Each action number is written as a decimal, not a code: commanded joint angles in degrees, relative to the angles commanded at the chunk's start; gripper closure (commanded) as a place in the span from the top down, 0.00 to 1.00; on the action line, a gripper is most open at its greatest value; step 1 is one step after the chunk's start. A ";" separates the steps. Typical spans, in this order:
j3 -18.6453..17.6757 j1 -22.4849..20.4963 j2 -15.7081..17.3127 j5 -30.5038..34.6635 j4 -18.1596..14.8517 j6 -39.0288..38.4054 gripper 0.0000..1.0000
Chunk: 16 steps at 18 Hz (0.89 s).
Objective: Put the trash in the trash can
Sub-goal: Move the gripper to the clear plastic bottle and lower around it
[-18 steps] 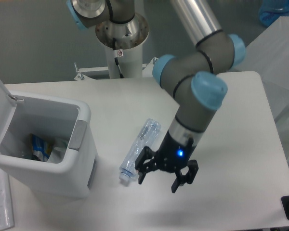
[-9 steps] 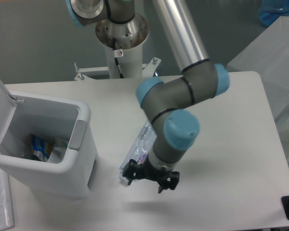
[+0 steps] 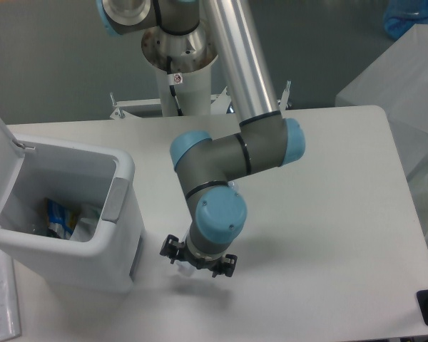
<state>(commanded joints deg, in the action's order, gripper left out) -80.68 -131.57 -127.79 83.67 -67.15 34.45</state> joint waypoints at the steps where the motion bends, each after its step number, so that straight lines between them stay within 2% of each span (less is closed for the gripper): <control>1: 0.09 0.18 -0.35 0.53 -0.09 0.00 0.96; 3: 0.09 0.44 -1.06 0.97 -0.09 0.00 0.86; 6: 0.00 0.79 -1.50 1.59 -0.26 0.00 0.65; 12: 1.05 0.79 -1.06 1.94 -4.48 0.09 0.03; 13: 1.14 0.79 -0.89 1.94 -4.48 0.09 0.00; 16: 1.76 0.71 -0.27 1.94 -4.48 0.09 0.00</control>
<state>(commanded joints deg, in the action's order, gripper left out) -78.93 -130.87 -128.06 85.60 -71.63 34.54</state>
